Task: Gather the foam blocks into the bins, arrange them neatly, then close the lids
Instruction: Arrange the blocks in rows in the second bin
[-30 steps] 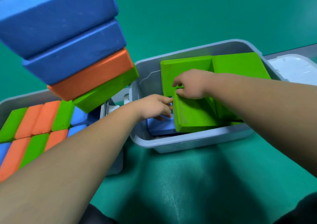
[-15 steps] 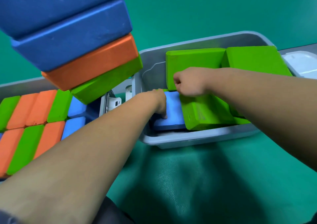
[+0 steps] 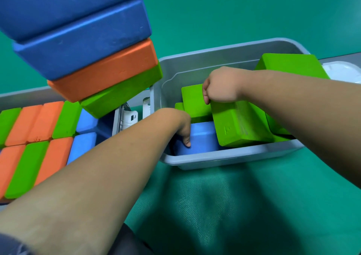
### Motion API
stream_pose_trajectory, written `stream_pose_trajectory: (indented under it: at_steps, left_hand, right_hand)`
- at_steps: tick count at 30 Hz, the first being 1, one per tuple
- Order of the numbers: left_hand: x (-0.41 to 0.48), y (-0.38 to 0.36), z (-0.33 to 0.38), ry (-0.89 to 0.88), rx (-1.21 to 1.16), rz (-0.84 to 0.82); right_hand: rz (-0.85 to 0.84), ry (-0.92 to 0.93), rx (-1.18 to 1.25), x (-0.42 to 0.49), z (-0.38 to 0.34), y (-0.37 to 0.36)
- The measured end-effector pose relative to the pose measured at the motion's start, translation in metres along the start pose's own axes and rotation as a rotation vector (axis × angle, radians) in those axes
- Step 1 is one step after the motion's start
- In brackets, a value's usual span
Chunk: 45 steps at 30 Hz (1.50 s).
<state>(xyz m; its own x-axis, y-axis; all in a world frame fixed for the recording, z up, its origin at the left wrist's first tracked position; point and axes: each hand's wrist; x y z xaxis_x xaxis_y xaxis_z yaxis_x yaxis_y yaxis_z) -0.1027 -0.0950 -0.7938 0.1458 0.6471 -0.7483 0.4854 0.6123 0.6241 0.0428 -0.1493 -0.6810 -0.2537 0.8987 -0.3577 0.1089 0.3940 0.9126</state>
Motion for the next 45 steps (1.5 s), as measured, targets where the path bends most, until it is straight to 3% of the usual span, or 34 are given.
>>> stream_pose_trajectory:
  at_steps: [4,12,18,23,26,32,37,45]
  left_hand:
    - [-0.022,0.001,-0.002,-0.067,-0.057,0.078]
    - [-0.077,0.047,-0.026,-0.138,-0.319,0.373]
    - [-0.114,0.065,-0.030,-0.023,-0.402,0.536]
    - [-0.130,0.076,-0.038,0.167,-0.424,0.515]
    - [-0.131,0.060,-0.022,0.158,-0.335,0.452]
    - [-0.095,0.032,0.003,0.165,-0.555,0.373]
    - [-0.099,0.033,-0.010,0.225,-0.518,0.266]
    - [-0.092,0.034,-0.027,0.154,-0.619,0.540]
  right_hand:
    - [-0.032,0.043,-0.115,-0.007,-0.003,0.006]
    - [0.078,-0.062,0.081,-0.002,0.006,0.005]
    - [0.105,-0.093,0.044,0.002,0.012,0.004]
    - [0.076,-0.066,0.012,0.006,0.010,-0.001]
    - [0.074,-0.055,0.010,0.006,0.010,-0.005]
    - [0.063,-0.014,0.011,0.002,0.014,-0.009]
    - [0.044,0.012,0.046,0.005,0.016,-0.012]
    - [0.018,-0.033,0.029,0.011,0.009,-0.009]
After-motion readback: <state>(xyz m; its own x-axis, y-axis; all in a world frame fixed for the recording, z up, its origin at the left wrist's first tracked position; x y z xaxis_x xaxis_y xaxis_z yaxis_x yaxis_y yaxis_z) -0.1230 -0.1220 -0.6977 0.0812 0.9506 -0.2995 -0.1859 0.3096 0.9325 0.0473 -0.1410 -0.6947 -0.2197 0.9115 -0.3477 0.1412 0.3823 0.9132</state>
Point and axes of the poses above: each hand's wrist, its own x-axis towards the middle knuckle, its own y-axis out of the back of the hand, z = x × y, and after that the axes turned 7 degrees about y, right-handed
